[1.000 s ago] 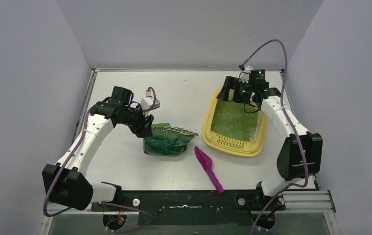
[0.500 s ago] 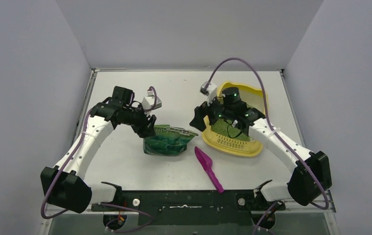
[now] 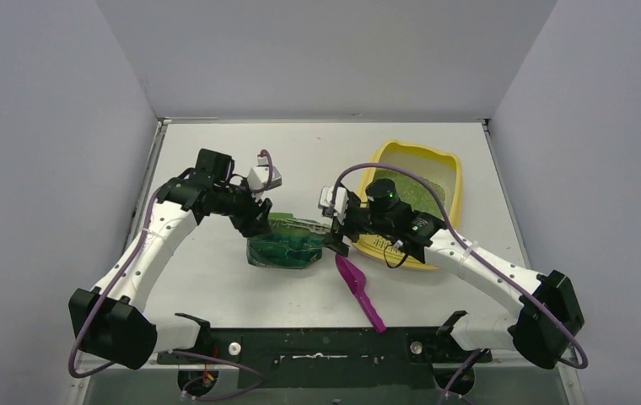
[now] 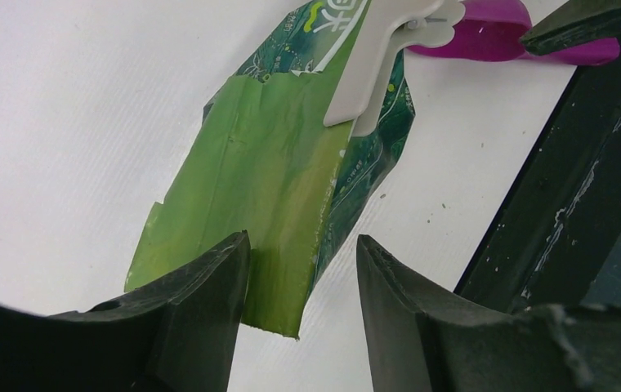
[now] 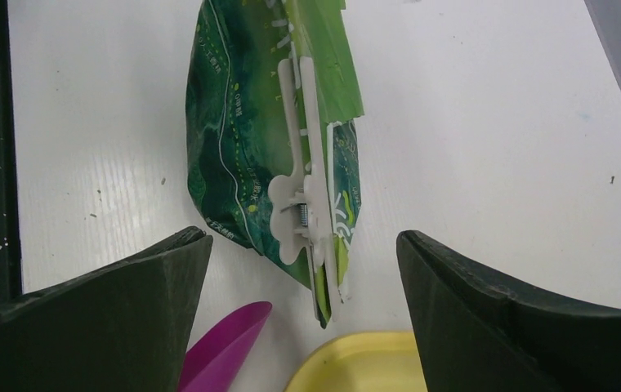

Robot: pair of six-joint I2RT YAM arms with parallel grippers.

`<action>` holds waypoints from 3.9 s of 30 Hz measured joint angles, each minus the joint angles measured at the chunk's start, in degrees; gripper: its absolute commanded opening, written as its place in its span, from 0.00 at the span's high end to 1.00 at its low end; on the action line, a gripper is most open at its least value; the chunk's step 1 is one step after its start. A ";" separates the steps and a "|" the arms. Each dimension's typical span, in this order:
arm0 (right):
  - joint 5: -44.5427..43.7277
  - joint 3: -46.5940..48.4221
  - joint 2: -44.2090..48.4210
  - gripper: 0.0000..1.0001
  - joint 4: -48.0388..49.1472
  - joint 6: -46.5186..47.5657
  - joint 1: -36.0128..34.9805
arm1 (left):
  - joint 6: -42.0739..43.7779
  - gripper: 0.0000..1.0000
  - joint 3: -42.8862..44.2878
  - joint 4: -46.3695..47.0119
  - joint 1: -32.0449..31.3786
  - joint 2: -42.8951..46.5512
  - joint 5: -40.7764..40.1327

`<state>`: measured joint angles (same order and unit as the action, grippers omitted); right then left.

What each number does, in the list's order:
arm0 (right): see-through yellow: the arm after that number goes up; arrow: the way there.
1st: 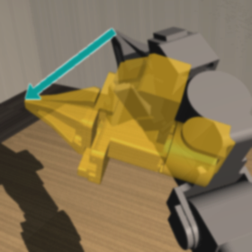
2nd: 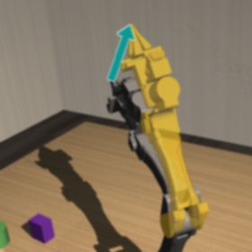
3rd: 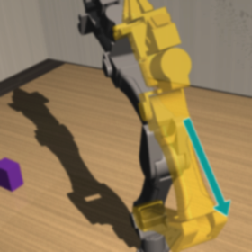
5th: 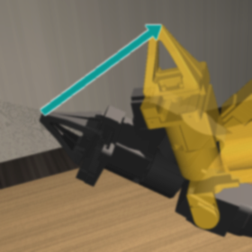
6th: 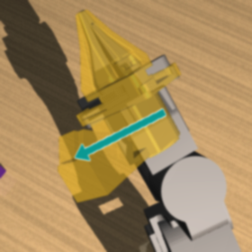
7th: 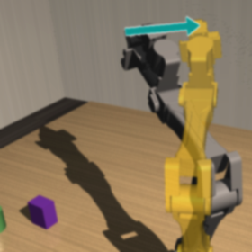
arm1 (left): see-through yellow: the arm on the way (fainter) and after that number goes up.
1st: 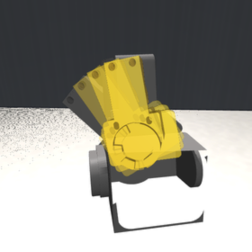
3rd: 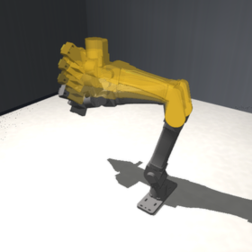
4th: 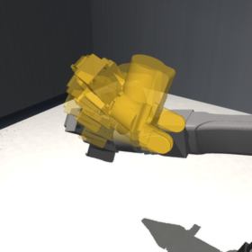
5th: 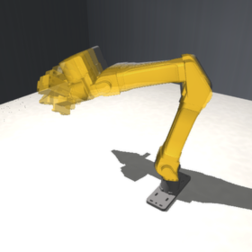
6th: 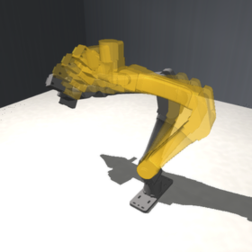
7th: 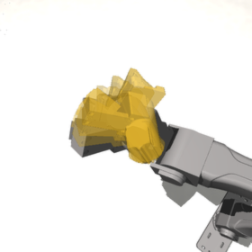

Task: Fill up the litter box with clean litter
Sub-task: Remove the clamp from the cat litter bag, then place the clamp at the center of the board.

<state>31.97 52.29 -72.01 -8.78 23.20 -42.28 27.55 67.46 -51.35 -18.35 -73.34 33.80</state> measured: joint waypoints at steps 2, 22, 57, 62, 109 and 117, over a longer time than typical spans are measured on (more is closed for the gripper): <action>-0.48 0.02 -0.20 0.21 -0.07 1.84 -0.72 | 0.15 0.57 0.00 -0.35 -0.22 -0.35 -0.48; -6.19 1.73 -4.50 0.63 -0.46 7.78 -3.19 | 1.49 0.85 0.00 -0.98 -0.39 -1.79 -2.51; -13.66 -0.92 7.43 1.00 3.58 -7.65 -3.26 | -4.70 0.34 -1.66 3.65 -0.63 0.90 -6.91; -13.03 -7.17 11.98 1.00 6.47 -19.28 -3.91 | -9.97 0.17 -5.11 9.66 -0.63 5.42 -11.50; -17.55 -10.21 -8.92 0.55 4.92 -24.98 -20.76 | -46.80 0.03 -15.82 15.91 24.09 24.37 -32.61; -24.72 -8.55 0.15 0.22 2.25 -23.89 -20.79 | -49.96 0.03 -15.76 13.73 24.85 24.02 -25.31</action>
<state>7.25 43.75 -71.85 -6.52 -0.69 -63.07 -22.41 51.70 -37.63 6.50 -49.32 8.49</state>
